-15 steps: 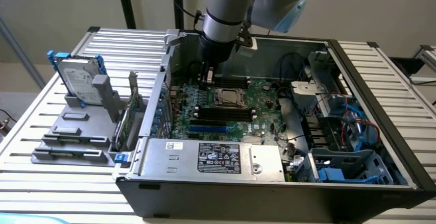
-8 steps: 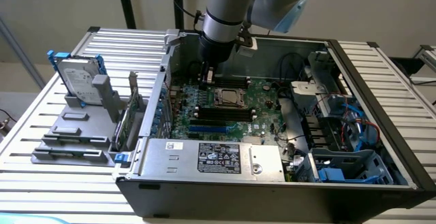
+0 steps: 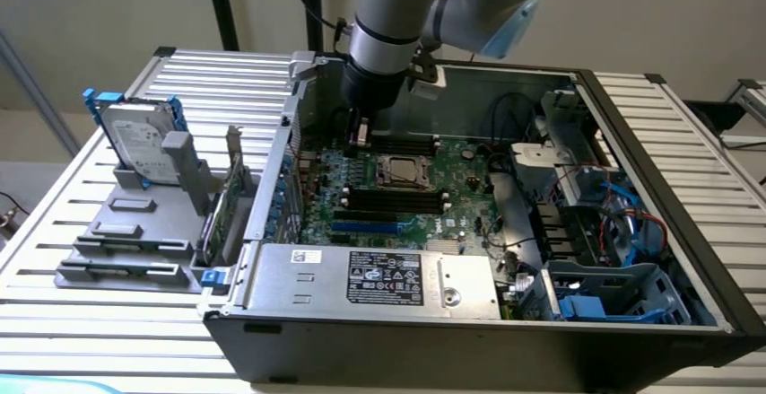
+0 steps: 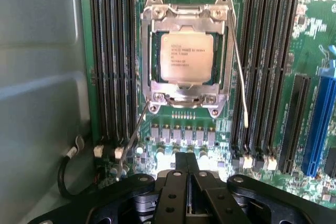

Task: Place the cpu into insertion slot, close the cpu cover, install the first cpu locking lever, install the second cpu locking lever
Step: 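Install the first cpu locking lever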

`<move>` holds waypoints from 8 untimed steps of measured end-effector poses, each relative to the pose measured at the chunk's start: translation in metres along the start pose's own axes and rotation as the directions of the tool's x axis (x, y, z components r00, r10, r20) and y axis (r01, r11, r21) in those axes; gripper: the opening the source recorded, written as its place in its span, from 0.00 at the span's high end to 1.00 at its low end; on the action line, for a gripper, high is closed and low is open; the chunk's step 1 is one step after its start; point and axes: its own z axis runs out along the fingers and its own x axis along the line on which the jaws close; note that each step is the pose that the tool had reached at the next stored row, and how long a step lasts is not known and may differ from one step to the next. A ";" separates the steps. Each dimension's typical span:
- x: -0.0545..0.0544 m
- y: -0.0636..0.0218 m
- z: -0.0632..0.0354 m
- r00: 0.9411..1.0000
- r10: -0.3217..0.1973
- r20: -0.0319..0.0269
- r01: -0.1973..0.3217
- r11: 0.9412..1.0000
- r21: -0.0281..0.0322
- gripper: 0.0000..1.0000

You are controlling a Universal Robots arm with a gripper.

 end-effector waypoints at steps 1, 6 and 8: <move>0.000 -0.0028 -0.0003 1.000 0.000 -0.003 0.000 1.000 0.000 0.89; 0.000 -0.0090 -0.0054 0.999 0.018 -0.035 -0.018 1.000 -0.002 0.89; 0.000 -0.0097 -0.0071 0.998 0.035 -0.045 -0.036 0.999 -0.004 0.89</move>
